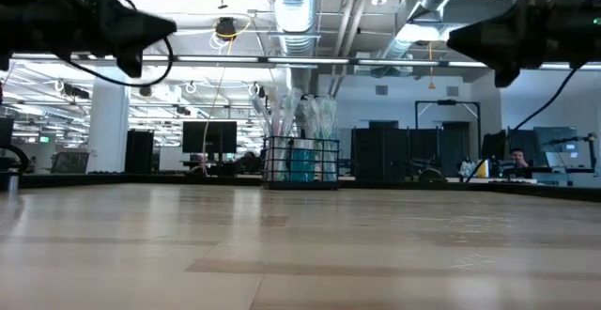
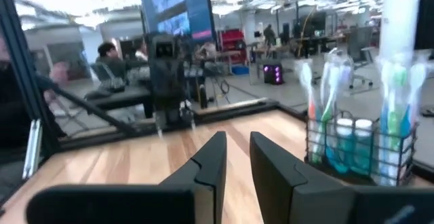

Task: Pick & Place toothbrushing station
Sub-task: Return to Home Position

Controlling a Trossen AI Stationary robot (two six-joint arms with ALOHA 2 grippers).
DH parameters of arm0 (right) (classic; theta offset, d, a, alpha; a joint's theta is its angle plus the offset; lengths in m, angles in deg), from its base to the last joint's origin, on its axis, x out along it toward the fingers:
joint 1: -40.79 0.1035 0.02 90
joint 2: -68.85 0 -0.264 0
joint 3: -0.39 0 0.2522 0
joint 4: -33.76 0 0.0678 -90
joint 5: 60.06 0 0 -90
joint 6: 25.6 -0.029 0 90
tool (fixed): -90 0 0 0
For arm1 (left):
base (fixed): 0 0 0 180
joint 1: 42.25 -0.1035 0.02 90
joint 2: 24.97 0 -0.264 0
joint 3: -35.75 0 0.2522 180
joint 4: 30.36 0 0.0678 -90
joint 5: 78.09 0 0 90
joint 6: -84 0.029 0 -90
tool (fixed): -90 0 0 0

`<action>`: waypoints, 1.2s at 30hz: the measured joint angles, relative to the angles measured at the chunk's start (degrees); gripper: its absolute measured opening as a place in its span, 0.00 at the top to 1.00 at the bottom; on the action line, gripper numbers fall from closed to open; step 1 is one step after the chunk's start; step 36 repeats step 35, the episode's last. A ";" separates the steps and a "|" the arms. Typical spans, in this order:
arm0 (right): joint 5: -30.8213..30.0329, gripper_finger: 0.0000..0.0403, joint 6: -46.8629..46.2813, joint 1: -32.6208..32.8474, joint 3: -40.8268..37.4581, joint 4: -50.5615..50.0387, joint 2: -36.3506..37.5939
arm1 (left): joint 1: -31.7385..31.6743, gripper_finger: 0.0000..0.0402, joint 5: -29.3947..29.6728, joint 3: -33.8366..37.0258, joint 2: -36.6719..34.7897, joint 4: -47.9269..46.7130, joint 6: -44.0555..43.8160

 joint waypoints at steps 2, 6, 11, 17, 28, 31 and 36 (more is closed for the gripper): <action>-0.80 0.86 1.15 1.70 0.01 1.14 0.24 | 0.00 0.99 0.01 0.00 -2.27 0.07 0.46; -3.19 0.86 3.26 4.55 -0.01 1.27 0.89 | 0.00 0.99 0.56 0.00 -6.05 -1.87 2.35; -7.88 0.86 6.23 6.45 -0.01 1.19 0.84 | 0.00 0.99 -0.02 0.00 -8.50 -7.72 1.63; -8.18 0.86 6.51 6.91 -0.01 0.31 0.82 | 0.00 0.99 -1.01 0.00 -10.96 -8.16 1.57; -9.71 0.86 13.72 13.20 -0.03 -0.05 6.19 | -1.32 0.99 -3.86 0.02 -24.29 -18.14 0.72; -9.89 0.86 14.02 14.49 -0.03 -2.38 7.94 | -1.73 0.99 -6.50 0.02 -27.59 -20.47 0.03; -10.07 0.86 13.33 15.81 -0.03 -5.70 9.83 | -1.73 0.99 -11.05 0.02 -30.40 -20.50 -1.70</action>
